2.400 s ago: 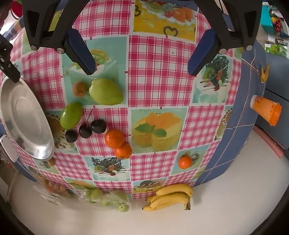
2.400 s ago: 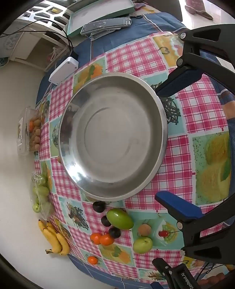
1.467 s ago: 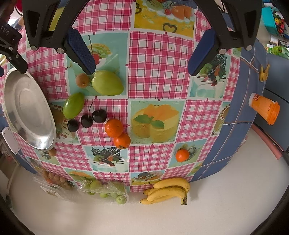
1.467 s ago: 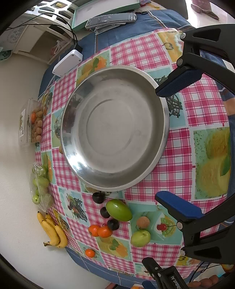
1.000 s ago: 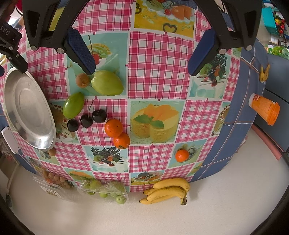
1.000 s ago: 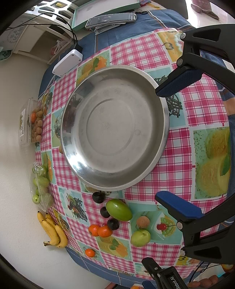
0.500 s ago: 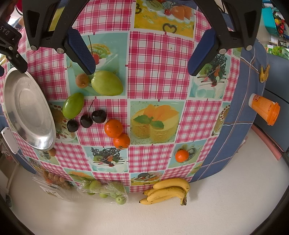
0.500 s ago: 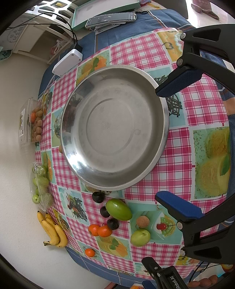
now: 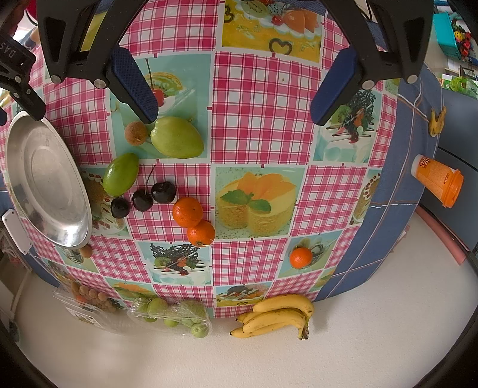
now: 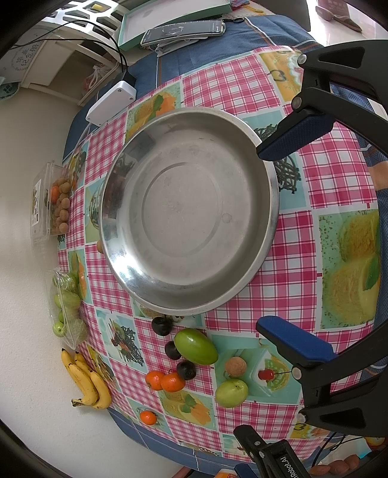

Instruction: Organize fruits

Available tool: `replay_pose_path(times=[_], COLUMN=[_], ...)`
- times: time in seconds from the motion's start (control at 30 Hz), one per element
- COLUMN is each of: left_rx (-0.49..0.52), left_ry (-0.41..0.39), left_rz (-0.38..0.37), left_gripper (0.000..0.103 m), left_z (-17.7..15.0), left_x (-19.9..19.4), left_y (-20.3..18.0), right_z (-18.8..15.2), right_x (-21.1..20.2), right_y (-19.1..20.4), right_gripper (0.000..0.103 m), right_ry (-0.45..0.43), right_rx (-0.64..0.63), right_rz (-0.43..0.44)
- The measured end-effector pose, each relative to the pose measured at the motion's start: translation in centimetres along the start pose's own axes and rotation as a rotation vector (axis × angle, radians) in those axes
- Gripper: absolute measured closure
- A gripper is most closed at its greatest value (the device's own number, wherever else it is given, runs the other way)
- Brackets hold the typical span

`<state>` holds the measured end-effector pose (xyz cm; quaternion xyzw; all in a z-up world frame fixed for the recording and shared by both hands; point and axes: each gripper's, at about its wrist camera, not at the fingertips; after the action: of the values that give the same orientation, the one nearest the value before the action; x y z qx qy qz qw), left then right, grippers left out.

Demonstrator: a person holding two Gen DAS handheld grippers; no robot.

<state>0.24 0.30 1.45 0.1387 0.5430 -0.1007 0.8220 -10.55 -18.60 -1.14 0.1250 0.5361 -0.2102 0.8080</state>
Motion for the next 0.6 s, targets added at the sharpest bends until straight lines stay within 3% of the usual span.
replay_pose_path(times=[0.6], left_rx=[-0.006], left_ry=[0.005], left_rz=[-0.007], left_gripper=[0.0], left_z=[-0.2], left_x=[0.04], left_y=[0.23], right_z=[0.02], right_x=[0.14], right_y=[-0.06], right_gripper=[0.0], right_ry=[0.002], right_rx=[0.0], right_rz=[0.002])
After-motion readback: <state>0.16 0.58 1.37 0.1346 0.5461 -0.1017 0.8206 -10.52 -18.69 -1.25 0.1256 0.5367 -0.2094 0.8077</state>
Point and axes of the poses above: each gripper's, at about its wrist camera, not at the fingertips, and x roughly the way its jaws point, y to its left, z to its top, and after that the axes turned 4 degrees about y, right-handed
